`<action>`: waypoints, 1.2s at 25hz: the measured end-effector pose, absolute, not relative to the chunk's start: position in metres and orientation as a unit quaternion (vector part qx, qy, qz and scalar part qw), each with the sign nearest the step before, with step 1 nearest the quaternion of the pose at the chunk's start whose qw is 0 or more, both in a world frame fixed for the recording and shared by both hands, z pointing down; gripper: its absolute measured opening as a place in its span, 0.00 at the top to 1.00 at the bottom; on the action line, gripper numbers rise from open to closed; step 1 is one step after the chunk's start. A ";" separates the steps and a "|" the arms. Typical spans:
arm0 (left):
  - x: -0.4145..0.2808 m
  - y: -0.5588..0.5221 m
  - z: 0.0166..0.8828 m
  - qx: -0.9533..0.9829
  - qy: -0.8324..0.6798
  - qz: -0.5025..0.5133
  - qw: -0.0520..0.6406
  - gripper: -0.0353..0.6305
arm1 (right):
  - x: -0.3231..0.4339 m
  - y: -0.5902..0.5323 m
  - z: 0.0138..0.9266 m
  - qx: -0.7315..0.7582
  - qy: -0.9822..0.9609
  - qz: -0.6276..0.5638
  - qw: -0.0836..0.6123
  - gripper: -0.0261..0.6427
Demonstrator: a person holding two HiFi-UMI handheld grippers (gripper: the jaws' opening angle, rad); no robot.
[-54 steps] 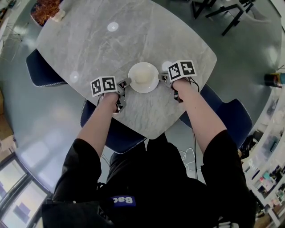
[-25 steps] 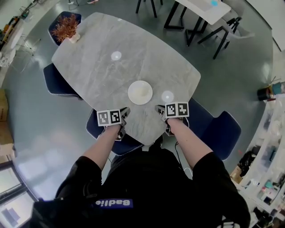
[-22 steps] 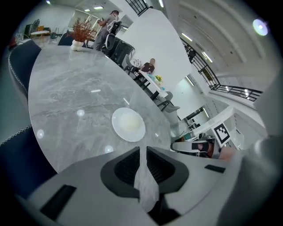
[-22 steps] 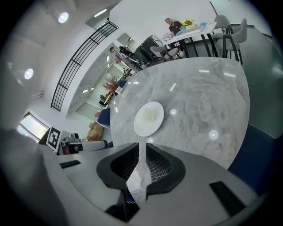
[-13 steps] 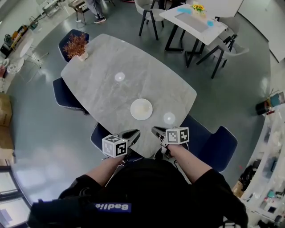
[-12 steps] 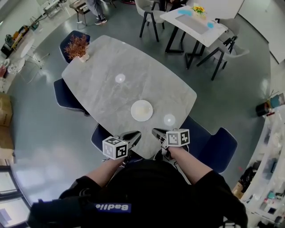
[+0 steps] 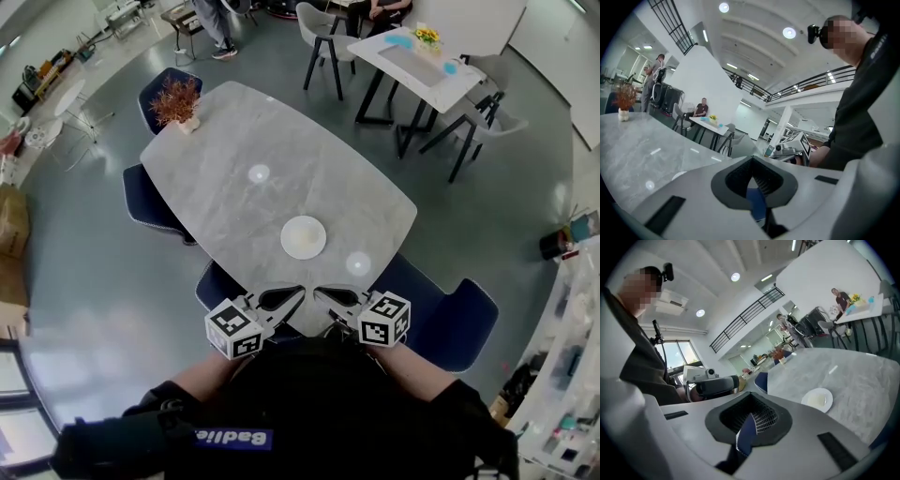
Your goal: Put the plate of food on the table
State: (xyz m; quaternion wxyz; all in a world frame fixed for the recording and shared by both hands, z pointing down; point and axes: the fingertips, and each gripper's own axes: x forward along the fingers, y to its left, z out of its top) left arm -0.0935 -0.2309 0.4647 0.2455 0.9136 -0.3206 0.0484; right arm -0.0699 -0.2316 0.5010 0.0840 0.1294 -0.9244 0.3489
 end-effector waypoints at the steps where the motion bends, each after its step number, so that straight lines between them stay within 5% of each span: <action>1: -0.093 -0.227 0.459 0.917 -0.318 0.045 0.235 0.93 | -0.070 -0.229 0.495 0.128 -0.931 0.333 0.078 0.94; 9: -0.084 -0.214 0.447 0.933 -0.295 0.028 0.205 0.93 | -0.064 -0.217 0.472 0.141 -0.961 0.234 0.048 0.95; 30: -0.074 -0.208 0.451 0.934 -0.283 0.017 0.218 0.93 | -0.055 -0.211 0.468 0.145 -0.963 0.221 0.046 0.95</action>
